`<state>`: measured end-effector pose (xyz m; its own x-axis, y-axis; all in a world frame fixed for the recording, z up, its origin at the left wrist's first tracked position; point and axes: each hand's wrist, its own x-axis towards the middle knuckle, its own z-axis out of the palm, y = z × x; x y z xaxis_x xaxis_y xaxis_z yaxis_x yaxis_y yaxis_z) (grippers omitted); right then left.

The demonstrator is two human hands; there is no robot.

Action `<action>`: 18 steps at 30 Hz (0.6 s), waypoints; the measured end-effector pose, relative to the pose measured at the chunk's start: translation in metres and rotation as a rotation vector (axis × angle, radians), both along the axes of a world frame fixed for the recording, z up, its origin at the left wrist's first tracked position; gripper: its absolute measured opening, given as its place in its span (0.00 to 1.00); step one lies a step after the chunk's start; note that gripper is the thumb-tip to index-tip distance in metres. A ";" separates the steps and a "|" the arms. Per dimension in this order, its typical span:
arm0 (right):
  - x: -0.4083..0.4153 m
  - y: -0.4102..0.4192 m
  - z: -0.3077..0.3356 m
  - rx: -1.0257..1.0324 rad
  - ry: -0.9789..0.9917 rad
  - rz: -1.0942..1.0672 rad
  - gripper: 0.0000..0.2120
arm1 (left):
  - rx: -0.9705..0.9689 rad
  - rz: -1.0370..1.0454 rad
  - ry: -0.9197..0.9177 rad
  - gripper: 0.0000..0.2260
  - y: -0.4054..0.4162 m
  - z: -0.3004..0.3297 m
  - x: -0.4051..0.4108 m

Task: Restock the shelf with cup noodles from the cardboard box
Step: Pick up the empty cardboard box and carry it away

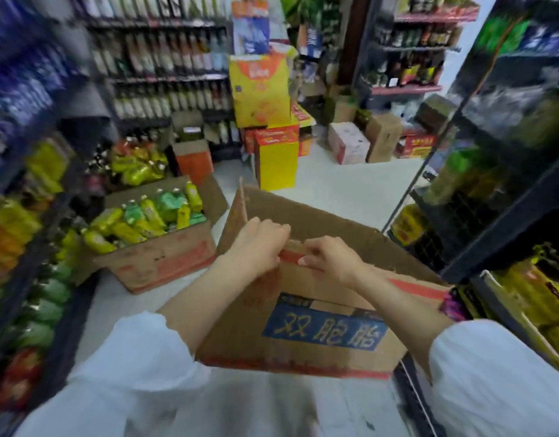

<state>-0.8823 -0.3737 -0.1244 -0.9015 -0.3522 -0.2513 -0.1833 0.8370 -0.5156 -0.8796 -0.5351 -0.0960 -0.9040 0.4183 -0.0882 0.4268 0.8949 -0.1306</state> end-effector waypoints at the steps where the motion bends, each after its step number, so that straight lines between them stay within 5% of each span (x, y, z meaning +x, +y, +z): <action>1: -0.025 -0.002 0.000 0.000 0.001 0.032 0.18 | -0.007 0.028 -0.012 0.11 -0.002 0.000 -0.020; 9: -0.218 -0.020 -0.008 0.010 0.041 0.205 0.19 | 0.054 0.186 0.055 0.10 -0.021 -0.018 -0.186; 18: -0.449 -0.050 -0.013 0.072 0.189 0.251 0.09 | 0.161 0.250 0.148 0.12 -0.054 -0.030 -0.407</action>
